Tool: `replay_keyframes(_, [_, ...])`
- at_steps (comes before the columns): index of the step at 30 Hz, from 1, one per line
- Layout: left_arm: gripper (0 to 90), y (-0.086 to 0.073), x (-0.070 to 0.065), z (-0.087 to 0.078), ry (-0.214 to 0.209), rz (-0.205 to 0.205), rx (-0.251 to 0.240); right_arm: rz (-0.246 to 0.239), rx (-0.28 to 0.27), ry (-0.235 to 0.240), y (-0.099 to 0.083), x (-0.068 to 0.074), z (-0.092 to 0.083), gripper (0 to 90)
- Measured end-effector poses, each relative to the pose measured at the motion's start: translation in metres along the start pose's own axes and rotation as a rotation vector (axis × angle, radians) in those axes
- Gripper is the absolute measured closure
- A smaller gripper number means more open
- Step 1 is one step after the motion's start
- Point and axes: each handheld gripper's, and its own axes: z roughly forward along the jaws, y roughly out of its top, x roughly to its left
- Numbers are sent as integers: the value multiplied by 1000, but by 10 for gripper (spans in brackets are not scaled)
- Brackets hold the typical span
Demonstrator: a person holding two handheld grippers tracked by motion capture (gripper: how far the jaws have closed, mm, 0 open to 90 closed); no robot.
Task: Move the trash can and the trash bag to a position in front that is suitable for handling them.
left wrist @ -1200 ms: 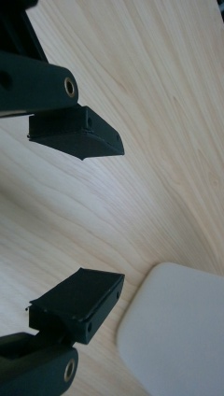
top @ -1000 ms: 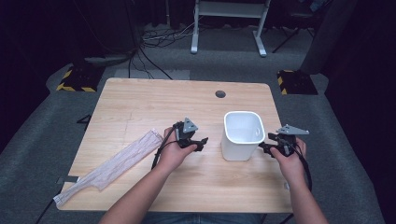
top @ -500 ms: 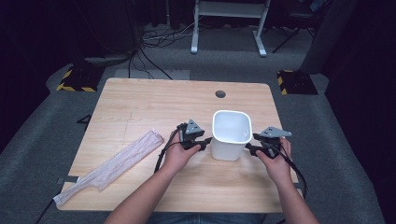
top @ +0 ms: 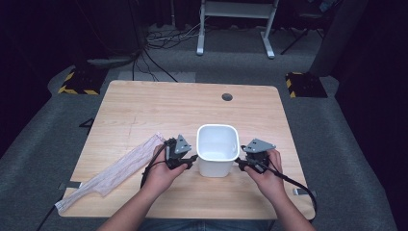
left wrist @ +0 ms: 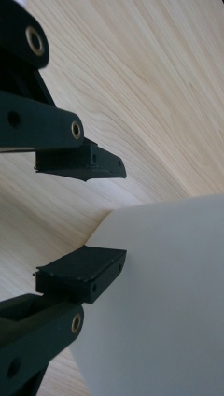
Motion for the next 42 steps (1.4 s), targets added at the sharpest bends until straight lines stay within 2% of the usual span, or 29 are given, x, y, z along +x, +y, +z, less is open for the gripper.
replay_keyframes(4, [502,-12,1,-12,26,-8,1,-47,1,19,9,18,1,445])
replay_keyframes(5, [502,-15,1,-15,27,-11,5,-47,1,19,9,18,1,445])
replay_keyframes(8, [470,-26,2,-22,27,-30,1,-18,-13,70,9,23,5,428])
replay_keyframes(11, [448,-32,3,-24,3,-51,-5,-15,-14,73,9,24,7,420])
replay_keyframes(14, [419,-34,3,-25,24,-44,-11,4,-16,84,9,25,8,413])
replay_keyframes(15, [399,-34,3,-26,26,-54,-20,3,-17,84,9,25,8,396])
replay_keyframes(16, [381,-34,5,-27,32,-52,-25,0,-21,74,9,24,7,385])
replay_keyframes(18, [360,-36,6,-30,42,-55,-29,-28,-17,13,11,16,-3,384])
replay_keyframes(19, [360,-38,7,-33,54,-54,-27,-28,-17,13,11,16,-3,382])
replay_keyframes(21, [342,-43,9,-41,77,-56,-25,-54,-5,-68,11,7,-18,374])
replay_keyframes(24, [331,-51,12,-51,89,-71,-24,-100,64,-184,8,-6,-40,357])
replay_keyframes(26, [320,-58,13,-59,107,-80,-24,-105,93,-214,0,-10,-52,357])
replay_keyframes(27, [319,-62,13,-62,115,-82,-19,-93,95,-207,-4,-10,-55,356])
replay_keyframes(30, [308,-74,17,-71,136,-108,-13,-34,107,-146,-24,-8,-58,340])
replay_keyframes(32, [304,-82,21,-74,146,-120,-2,4,101,-113,-35,-7,-56,332])
replay_keyframes(33, [303,-84,23,-75,152,-123,2,34,100,-92,-41,-6,-53,325])
replay_keyframes(34, [303,-89,25,-77,158,-146,4,56,98,-78,-45,-5,-51,325])
replay_keyframes(35, [301,-92,27,-77,162,-145,6,91,94,-55,-53,-4,-47,324])
replay_keyframes(39, [295,-102,34,-80,183,-164,13,152,99,-13,-69,-2,-36,314])
replay_keyframes(42, [285,-110,39,-81,186,-186,18,176,80,6,-78,-4,-30,293])
